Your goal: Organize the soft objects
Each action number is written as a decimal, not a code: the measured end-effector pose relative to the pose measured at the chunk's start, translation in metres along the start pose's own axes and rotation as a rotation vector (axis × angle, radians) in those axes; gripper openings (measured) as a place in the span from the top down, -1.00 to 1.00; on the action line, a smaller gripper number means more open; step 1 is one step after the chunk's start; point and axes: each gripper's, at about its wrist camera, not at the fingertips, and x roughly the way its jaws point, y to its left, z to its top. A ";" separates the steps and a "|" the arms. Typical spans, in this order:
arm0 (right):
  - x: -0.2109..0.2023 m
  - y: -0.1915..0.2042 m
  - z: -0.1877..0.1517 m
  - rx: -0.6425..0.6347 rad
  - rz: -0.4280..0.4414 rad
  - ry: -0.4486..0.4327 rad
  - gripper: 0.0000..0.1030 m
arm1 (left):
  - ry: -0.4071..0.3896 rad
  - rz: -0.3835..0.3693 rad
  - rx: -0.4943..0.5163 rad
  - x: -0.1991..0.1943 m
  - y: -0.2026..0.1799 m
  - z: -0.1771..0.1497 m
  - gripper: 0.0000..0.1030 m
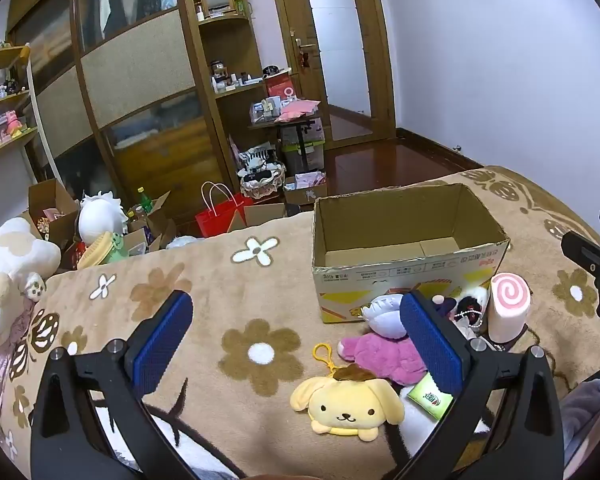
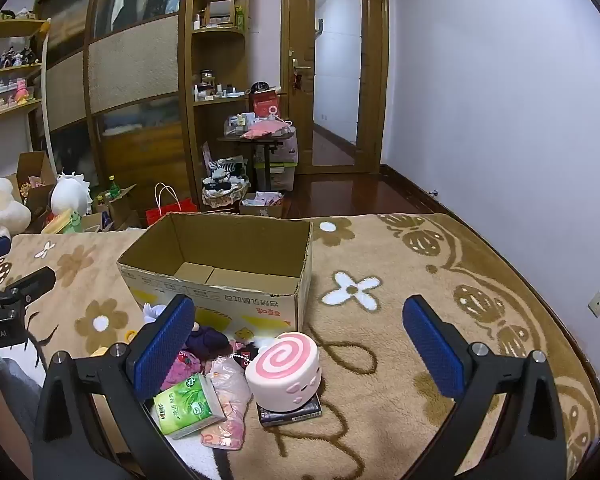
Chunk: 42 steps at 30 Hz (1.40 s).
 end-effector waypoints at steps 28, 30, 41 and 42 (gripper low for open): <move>0.000 0.000 0.000 -0.008 -0.005 -0.004 -1.00 | -0.006 0.000 -0.010 -0.002 0.002 -0.001 -0.99; 0.000 0.000 0.000 -0.008 -0.005 -0.004 -1.00 | -0.006 0.002 -0.010 -0.003 0.003 -0.001 -0.99; 0.000 0.000 0.000 -0.009 -0.006 -0.005 -1.00 | -0.006 0.001 -0.009 -0.003 0.002 -0.001 -0.99; 0.000 0.000 0.000 -0.009 -0.005 -0.005 -1.00 | -0.006 0.001 -0.009 -0.003 0.003 -0.001 -0.99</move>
